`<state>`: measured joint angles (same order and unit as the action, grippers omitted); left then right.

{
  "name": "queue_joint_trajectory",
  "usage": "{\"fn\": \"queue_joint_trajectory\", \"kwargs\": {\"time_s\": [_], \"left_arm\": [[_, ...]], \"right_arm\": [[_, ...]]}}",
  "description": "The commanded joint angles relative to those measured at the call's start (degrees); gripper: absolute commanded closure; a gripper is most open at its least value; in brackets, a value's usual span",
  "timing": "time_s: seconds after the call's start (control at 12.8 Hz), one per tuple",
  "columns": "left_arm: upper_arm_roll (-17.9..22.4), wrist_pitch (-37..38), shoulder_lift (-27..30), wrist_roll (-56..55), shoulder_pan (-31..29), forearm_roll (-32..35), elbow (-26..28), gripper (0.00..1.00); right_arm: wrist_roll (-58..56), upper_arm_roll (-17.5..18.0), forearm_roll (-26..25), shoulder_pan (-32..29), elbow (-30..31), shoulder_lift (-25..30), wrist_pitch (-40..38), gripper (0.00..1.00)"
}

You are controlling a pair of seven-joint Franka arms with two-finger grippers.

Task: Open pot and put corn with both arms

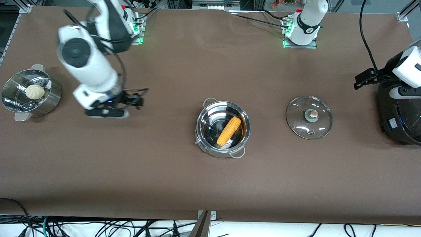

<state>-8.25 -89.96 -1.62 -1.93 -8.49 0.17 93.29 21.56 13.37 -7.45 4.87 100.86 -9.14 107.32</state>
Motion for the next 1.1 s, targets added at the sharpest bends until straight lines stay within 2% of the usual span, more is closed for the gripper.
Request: {"fn": "queue_joint_trajectory", "kwargs": {"time_s": [0.0, 0.16, 0.23, 0.39, 1.02], "left_arm": [[-0.45, 2.42, -0.66, -1.41, -0.03, 0.54, -1.71, 0.01], [-0.54, 2.42, -0.66, -1.41, -0.03, 0.54, -1.71, 0.0], [-0.45, 2.42, -0.66, -1.41, -0.03, 0.54, -1.71, 0.0], [-0.45, 2.42, -0.66, -1.41, -0.03, 0.54, -1.71, 0.0], [-0.36, 2.77, -0.75, -1.41, -0.03, 0.54, -1.71, 0.0]], "right_arm": [[-5.63, -7.53, 4.16, -0.48, 0.59, 7.37, -8.67, 0.0], [-13.25, -15.36, 8.31, -0.48, -6.62, 6.77, -17.64, 0.0], [-17.64, -19.05, 8.93, -0.48, -8.3, 6.24, -18.11, 0.0], [-20.84, -22.15, 9.11, -0.48, -10.68, 5.1, -16.54, 0.0], [-20.41, -19.88, 8.59, -1.71, -11.57, 4.56, -17.15, 0.0]]}}
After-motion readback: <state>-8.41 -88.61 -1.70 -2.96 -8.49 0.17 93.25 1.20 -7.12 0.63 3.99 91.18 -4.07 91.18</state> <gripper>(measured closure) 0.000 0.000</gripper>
